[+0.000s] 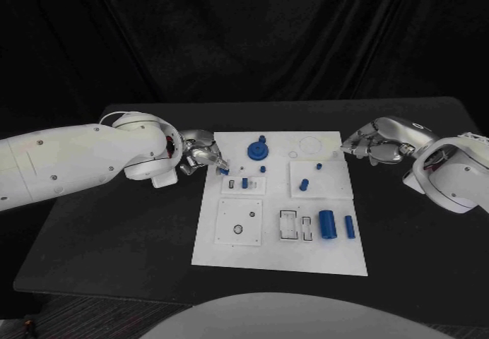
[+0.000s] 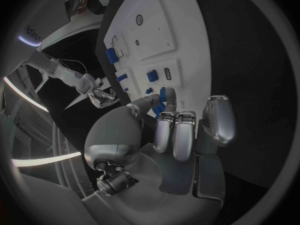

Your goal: Assemble the parts on the task board

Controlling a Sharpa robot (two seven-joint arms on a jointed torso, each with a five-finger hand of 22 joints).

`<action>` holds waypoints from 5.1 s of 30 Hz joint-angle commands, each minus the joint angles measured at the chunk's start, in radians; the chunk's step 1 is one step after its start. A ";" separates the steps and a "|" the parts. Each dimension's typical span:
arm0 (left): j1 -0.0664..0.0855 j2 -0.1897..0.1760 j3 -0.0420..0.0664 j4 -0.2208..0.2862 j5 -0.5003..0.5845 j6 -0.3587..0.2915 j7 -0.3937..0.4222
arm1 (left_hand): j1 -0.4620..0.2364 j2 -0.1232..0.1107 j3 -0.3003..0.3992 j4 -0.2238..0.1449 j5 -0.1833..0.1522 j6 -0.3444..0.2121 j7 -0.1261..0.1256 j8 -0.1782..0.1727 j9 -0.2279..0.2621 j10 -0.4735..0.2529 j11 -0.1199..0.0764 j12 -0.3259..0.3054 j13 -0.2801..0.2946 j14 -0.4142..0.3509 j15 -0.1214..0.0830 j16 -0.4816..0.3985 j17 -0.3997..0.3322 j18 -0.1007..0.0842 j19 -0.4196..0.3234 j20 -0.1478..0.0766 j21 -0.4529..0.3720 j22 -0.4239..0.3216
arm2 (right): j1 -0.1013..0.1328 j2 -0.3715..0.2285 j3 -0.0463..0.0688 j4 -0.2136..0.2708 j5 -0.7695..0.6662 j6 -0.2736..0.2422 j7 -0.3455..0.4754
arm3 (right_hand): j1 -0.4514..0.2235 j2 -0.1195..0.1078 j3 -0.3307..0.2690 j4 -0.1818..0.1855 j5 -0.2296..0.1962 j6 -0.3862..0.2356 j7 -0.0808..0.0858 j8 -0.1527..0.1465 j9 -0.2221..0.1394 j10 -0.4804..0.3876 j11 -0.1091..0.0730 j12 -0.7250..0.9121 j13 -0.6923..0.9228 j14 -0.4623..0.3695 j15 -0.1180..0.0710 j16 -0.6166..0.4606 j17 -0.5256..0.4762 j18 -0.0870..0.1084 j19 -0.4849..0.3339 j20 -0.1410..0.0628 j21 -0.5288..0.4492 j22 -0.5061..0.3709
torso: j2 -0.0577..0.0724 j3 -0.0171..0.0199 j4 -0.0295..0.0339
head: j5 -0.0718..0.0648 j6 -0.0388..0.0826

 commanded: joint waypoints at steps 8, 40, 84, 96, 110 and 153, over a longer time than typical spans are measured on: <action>-0.001 -0.017 0.000 0.046 0.010 -0.003 0.006 | -0.011 0.004 0.052 -0.042 -0.006 0.001 -0.004 0.006 -0.001 0.061 0.001 -0.004 0.219 0.106 0.001 0.003 0.263 0.007 0.003 -0.004 0.002 0.173 | -0.002 -0.001 0.001 0.002 -0.001 -0.016 -0.007 | 0.013 0.001 0.003 -0.001 0.007 0.004 0.000 0.000 0.000 0.000 0.004 -0.005 -0.002 0.006 0.000 -0.005 -0.001 0.010 0.004 0.000 -0.007 -0.002 | 0.000 0.0004 0.0002 | 0.006 0.000; -0.011 0.002 0.000 0.023 0.010 0.002 -0.002 | -0.015 0.009 0.053 -0.036 -0.013 0.001 -0.004 0.006 -0.002 0.059 0.001 -0.007 0.217 0.106 0.001 0.003 0.263 0.008 0.000 -0.004 -0.003 0.172 | -0.003 -0.001 0.000 0.003 -0.001 -0.015 -0.006 | 0.014 0.000 0.003 -0.001 0.009 0.003 0.000 0.000 0.000 0.000 0.004 -0.007 -0.002 0.006 0.000 -0.006 -0.002 0.010 0.005 0.000 -0.008 -0.002 | 0.000 0.0006 0.0002 | 0.002 0.000; -0.052 0.016 0.000 -0.003 0.011 0.002 0.001 | -0.022 0.014 0.049 -0.026 -0.029 0.001 -0.003 0.005 -0.003 0.056 0.002 -0.011 0.214 0.106 0.002 0.003 0.263 0.009 -0.002 -0.004 -0.007 0.171 | -0.003 -0.002 0.000 0.002 -0.001 -0.021 -0.002 | 0.019 -0.001 0.005 0.000 0.017 0.005 0.000 0.000 0.000 0.001 0.004 -0.010 -0.003 0.009 0.001 -0.009 -0.003 0.010 0.007 0.000 -0.011 -0.005 | 0.000 0.0000 -0.0002 | 0.001 0.000; -0.057 0.025 0.000 -0.016 0.011 0.000 0.008 | -0.029 0.019 0.033 -0.011 -0.016 0.003 -0.003 0.006 -0.003 0.055 0.002 -0.012 0.213 0.106 0.003 0.003 0.263 0.009 -0.003 -0.004 -0.009 0.170 | -0.003 -0.001 0.000 0.001 -0.001 -0.021 -0.002 | 0.021 -0.001 0.006 0.000 0.020 0.005 0.000 0.000 0.000 0.001 0.004 -0.011 -0.004 0.009 0.001 -0.010 -0.004 0.010 0.008 0.000 -0.012 -0.005 | 0.000 0.0005 -0.0001 | 0.001 0.000; -0.061 0.036 0.000 -0.027 0.011 0.000 0.011 | -0.028 0.023 0.029 -0.007 -0.016 0.003 -0.003 0.006 -0.003 0.055 0.002 -0.012 0.213 0.106 0.003 0.003 0.263 0.009 -0.004 -0.004 -0.010 0.170 | -0.004 0.000 0.000 0.000 0.016 -0.015 -0.002 | 0.021 -0.001 0.006 0.000 0.020 0.005 0.000 0.000 0.000 0.001 0.004 -0.011 -0.004 0.009 0.001 -0.010 -0.004 0.010 0.008 0.000 -0.012 -0.005 | 0.000 0.0009 0.0001 | 0.002 0.000; -0.067 0.037 0.000 -0.034 0.011 0.041 -0.001 | -0.020 0.024 -0.294 0.164 -0.308 -0.019 0.016 -0.022 -0.037 0.037 0.021 -0.025 0.201 0.102 0.019 0.000 0.259 0.015 -0.019 0.012 -0.044 0.162 | -0.007 -0.001 0.000 -0.004 0.020 -0.010 -0.008 | 0.068 -0.016 0.032 -0.002 0.101 0.006 -0.001 -0.004 -0.003 0.008 0.003 -0.032 -0.013 0.018 -0.001 -0.028 -0.009 0.010 0.019 -0.001 -0.032 -0.016 | 0.000 0.0002 -0.0002 | 0.004 0.000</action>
